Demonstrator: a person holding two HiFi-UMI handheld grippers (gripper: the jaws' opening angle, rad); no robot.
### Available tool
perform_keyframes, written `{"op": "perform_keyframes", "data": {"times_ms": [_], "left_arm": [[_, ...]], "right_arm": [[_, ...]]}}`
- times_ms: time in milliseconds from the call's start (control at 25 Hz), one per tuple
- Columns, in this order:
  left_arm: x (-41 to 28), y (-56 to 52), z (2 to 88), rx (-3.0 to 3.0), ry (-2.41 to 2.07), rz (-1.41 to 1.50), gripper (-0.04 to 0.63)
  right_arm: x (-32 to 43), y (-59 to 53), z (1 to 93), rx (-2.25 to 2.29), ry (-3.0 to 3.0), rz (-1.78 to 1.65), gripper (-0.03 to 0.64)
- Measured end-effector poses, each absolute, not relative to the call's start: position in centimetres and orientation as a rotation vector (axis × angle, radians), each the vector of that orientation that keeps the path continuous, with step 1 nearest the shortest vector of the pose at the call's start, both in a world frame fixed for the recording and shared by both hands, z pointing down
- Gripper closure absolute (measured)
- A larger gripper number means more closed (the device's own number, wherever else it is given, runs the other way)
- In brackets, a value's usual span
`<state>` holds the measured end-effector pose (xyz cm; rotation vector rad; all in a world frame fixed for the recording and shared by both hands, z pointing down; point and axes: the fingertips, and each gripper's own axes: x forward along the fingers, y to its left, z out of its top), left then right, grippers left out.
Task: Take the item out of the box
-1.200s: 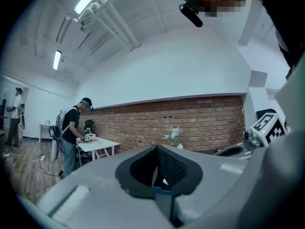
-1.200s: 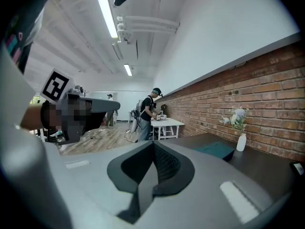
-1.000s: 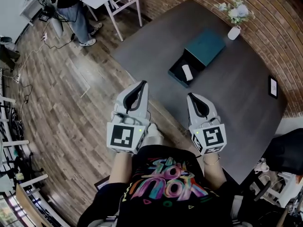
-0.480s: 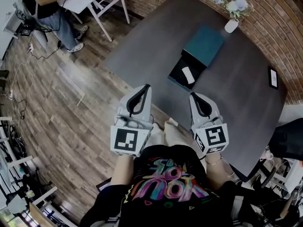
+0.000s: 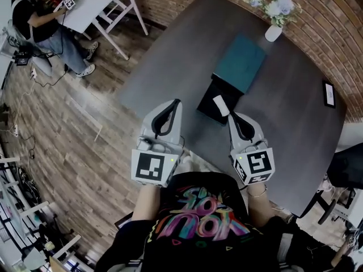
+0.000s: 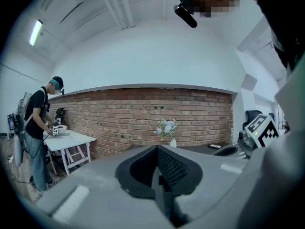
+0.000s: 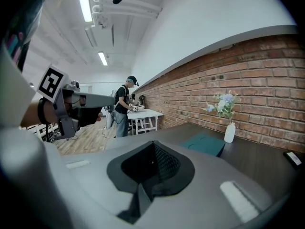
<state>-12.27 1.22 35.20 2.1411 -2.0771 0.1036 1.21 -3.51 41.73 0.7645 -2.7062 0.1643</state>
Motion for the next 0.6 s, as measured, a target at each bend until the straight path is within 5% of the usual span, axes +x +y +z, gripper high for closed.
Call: {"op": "perform_keyframes", "data": {"times_ms": [600], "left_arm": [[-9.5,-11.1,34.7,2.369,-1.849,0.155,0.594]], "right_arm": [[2.4,-11.8,41.1,0.937,-2.681,0.236,0.617]]}}
